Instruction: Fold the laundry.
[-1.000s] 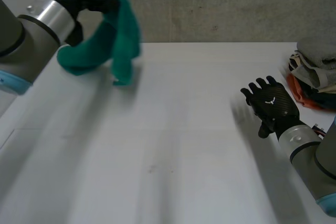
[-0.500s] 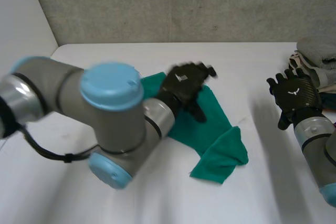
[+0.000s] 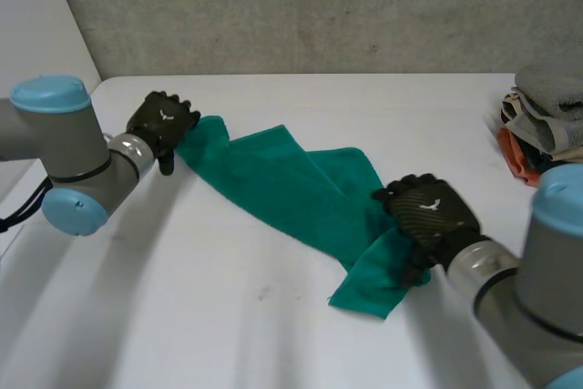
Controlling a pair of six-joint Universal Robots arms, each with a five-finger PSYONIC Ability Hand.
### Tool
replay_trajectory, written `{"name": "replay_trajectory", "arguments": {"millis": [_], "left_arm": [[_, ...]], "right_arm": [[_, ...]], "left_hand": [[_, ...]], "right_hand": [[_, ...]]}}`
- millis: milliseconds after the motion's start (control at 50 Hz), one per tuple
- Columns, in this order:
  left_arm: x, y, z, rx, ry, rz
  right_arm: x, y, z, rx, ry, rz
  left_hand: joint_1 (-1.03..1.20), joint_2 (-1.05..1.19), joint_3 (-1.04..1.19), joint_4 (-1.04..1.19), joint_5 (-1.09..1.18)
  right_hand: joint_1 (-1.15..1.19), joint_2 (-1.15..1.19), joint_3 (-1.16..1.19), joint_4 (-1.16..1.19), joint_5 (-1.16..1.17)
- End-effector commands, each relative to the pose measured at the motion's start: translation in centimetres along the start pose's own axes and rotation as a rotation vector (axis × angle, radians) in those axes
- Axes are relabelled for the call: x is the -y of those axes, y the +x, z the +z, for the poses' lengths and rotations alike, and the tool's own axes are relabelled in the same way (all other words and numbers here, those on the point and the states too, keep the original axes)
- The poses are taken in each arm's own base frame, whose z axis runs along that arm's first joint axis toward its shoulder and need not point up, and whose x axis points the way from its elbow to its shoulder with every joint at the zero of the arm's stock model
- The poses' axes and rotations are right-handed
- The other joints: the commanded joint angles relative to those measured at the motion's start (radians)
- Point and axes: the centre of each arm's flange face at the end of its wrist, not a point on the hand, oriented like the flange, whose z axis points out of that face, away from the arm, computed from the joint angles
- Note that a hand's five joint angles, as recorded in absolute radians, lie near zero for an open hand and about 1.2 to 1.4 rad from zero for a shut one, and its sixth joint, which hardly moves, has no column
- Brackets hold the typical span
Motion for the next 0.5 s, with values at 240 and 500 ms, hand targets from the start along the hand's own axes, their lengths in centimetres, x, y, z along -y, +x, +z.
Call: {"name": "replay_trajectory", "arguments": {"millis": [240,500], "left_arm": [[-4.4,1.2,4.4,-0.115,0.131,-0.007],[-1.2,4.2,4.5,-0.142,0.261,-0.011]], "right_arm": [[-2.4,-2.4,3.1,0.009,0.055,-0.181],[-1.1,-2.0,2.2,0.007,0.093,-0.182]], "left_hand": [[0.012,0.033,0.028,0.035,0.047],[0.006,0.027,0.022,0.029,0.041]], "right_hand": [[1.168,1.186,1.187,1.186,1.173],[1.168,1.186,1.187,1.186,1.173]]}}
